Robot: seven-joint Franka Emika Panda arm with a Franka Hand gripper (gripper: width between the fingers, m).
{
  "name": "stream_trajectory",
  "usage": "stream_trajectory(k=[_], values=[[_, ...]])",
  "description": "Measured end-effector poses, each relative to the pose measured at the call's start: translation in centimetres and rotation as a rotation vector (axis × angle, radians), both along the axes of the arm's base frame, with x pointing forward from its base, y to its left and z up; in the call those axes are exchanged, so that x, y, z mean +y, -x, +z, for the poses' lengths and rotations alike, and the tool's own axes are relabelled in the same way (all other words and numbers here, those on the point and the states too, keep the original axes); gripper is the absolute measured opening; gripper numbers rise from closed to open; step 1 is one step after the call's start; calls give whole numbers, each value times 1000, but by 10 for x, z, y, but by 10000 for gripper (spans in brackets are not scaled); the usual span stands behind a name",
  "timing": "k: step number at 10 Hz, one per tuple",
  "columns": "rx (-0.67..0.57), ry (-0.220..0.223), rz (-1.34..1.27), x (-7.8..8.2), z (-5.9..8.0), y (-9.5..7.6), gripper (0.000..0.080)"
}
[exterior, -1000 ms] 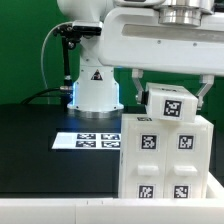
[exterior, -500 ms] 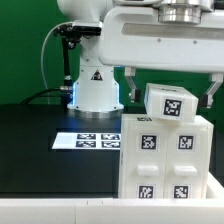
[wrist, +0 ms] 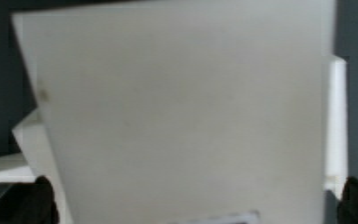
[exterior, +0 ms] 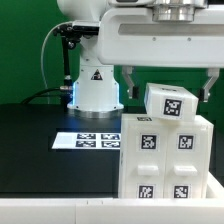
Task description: Assemble cabinet
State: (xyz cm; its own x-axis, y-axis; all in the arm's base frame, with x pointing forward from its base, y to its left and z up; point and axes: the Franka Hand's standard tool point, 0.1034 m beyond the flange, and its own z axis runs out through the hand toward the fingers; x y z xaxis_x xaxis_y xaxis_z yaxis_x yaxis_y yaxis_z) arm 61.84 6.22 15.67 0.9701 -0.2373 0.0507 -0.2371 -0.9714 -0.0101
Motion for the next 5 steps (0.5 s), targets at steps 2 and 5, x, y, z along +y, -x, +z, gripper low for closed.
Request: stream_trajectory(k=[2, 5], values=[[6, 13, 9, 1, -4, 1, 797], [5, 13, 8, 1, -4, 1, 551]])
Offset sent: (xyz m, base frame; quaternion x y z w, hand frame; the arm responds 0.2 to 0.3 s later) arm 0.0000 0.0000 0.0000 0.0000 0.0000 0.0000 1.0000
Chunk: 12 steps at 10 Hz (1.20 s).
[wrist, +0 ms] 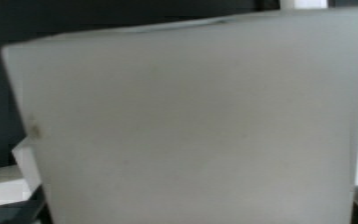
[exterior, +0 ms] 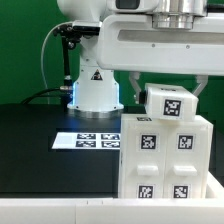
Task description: Assemble cabinet
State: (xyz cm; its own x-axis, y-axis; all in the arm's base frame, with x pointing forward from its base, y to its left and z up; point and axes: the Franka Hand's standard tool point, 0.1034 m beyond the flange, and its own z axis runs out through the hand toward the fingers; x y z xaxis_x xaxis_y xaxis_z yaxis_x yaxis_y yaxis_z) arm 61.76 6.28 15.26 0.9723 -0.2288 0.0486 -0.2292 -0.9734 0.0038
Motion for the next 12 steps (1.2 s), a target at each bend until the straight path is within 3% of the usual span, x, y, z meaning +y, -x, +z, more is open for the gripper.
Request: stream_trajectory(k=[4, 7, 10, 12], values=[[0, 0, 0, 0, 0, 0, 555], [-35, 1, -176, 5, -1, 0, 557], [-51, -86, -534, 10, -2, -4, 557], [-49, -99, -657, 12, -2, -4, 557]])
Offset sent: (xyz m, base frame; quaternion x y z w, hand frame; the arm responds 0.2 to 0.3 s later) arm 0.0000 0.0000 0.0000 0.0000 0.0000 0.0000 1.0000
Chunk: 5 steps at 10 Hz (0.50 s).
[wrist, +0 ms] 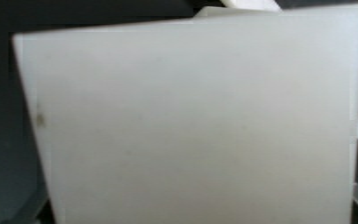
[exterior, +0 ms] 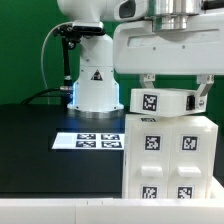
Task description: Assemble cabinet
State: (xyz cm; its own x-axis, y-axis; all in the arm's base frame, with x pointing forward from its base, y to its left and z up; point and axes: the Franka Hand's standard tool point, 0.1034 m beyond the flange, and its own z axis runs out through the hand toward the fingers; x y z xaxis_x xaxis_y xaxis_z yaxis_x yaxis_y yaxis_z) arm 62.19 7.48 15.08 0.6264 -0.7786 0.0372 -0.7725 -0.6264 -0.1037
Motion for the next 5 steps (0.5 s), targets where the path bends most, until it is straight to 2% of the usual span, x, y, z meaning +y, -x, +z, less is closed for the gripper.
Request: stream_trajectory(k=[2, 5], values=[[5, -17, -132, 0, 0, 0, 557], [44, -106, -619, -1, -1, 1, 557]])
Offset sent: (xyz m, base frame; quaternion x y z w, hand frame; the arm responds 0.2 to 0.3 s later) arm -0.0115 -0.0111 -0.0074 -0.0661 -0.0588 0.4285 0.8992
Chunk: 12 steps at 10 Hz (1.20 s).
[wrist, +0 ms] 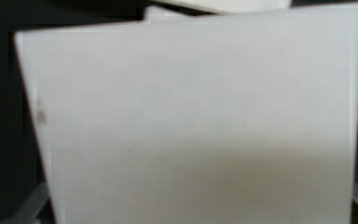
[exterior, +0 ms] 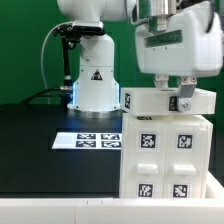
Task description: Assemble cabinet
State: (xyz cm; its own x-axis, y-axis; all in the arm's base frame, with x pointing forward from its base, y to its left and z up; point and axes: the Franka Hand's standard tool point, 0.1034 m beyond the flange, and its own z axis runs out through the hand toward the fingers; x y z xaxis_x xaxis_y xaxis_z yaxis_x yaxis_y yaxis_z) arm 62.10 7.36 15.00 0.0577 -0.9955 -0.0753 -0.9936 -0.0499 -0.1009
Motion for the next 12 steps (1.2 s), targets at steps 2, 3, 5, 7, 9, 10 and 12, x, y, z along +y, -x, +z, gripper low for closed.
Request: stream_trajectory(k=[2, 3, 5, 7, 9, 10, 12], values=[[8, -15, -125, 3, 0, 0, 557], [13, -21, -183, 3, 0, 0, 557], [22, -39, -289, 5, 0, 0, 557], [21, -38, -271, 5, 0, 0, 557], [-2, -35, -102, 7, 14, 0, 668], [-31, -31, 37, 8, 25, 2, 759], [-54, -8, 265, 10, 30, 6, 797]])
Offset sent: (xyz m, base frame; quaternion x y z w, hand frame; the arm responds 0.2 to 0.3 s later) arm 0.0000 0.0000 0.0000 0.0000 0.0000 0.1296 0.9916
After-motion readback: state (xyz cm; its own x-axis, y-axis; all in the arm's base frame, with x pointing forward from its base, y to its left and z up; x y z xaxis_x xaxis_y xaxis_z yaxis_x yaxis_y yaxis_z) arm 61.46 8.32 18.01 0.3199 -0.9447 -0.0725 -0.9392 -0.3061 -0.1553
